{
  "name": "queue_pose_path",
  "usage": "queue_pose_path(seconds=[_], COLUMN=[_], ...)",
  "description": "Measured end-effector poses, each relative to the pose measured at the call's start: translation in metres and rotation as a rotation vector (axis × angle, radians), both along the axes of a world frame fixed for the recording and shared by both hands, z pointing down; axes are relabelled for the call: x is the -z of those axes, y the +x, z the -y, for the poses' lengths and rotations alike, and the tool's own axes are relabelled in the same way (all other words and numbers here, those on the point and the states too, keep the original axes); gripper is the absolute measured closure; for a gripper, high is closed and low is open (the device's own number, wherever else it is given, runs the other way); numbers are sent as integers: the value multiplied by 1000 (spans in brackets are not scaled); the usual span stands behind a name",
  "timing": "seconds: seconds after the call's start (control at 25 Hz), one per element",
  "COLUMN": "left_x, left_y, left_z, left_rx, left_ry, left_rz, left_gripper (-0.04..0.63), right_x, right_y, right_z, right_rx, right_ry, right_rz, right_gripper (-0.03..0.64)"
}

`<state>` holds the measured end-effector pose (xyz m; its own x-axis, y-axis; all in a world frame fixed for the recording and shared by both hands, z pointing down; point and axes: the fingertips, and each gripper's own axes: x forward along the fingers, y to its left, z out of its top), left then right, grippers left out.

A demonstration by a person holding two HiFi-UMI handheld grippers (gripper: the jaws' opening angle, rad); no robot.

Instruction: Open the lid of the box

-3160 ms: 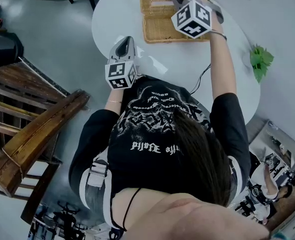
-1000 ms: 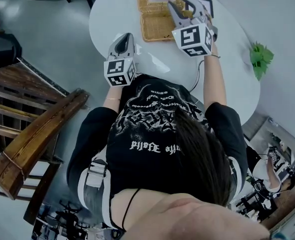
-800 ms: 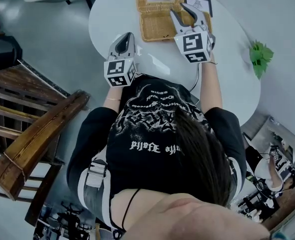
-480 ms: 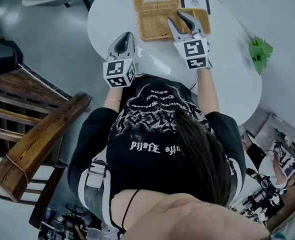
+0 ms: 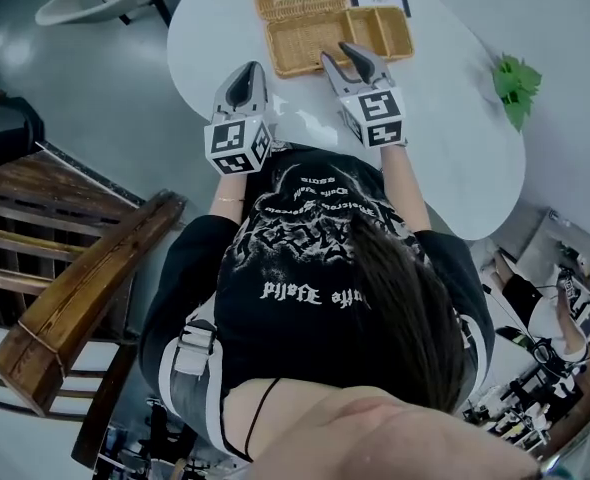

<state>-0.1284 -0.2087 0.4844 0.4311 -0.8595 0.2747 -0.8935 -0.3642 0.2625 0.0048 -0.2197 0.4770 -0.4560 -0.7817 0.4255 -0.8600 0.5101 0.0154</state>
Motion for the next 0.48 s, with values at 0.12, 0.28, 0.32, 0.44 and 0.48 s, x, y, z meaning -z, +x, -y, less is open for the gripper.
queue_pose_path(seconds=[0.12,0.28,0.32,0.44,0.48], left_x=[-2,1,2,2,2], left_y=[2,8,8,10,10], left_z=[-6,-8,-9,-10,-9], left_rx=[-12,-31,-32,-30,-30], left_ry=[-3,6,9,12,13], left_rz=[0,5,6,1,-2], left_gripper=[567,568,568,567,568], right_x=[-5,-8,-8,-7,-7], right_y=[-3,-4,-4,-3,-3], right_z=[-10,-15,-16,-18,-19], right_rx=[-14,-18,-20,-25,-27], right_ry=[-9,-5,-1,11,12], right_rz=[13,15,13,5,7], right_gripper=[458,503,516,563,575])
